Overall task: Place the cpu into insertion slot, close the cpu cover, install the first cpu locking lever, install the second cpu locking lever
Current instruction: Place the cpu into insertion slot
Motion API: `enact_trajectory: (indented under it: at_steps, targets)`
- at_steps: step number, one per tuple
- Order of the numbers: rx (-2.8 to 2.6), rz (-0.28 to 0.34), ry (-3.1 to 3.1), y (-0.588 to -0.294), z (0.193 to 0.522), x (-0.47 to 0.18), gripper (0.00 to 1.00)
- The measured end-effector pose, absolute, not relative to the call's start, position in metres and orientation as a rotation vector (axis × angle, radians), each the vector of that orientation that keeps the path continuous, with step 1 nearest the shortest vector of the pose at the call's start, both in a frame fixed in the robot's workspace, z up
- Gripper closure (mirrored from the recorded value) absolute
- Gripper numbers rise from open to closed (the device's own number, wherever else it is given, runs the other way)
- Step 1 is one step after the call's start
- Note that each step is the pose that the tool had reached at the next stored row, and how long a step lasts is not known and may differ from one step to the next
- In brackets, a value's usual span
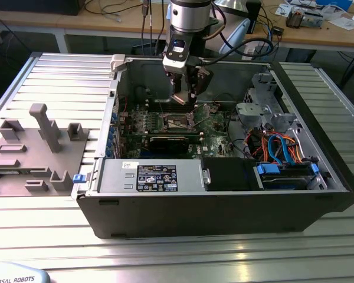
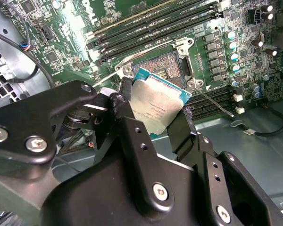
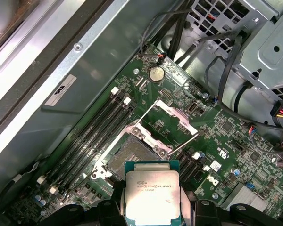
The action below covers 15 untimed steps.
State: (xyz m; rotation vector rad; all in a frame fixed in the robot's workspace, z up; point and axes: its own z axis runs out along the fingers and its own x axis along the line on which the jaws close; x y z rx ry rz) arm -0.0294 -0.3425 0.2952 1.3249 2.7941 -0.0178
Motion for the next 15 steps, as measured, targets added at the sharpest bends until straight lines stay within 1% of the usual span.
enact_trajectory:
  at_steps: [15]
  targets:
    - [1.343, -0.019, 2.785, -0.3425, 0.2938, -0.0295, 0.45]
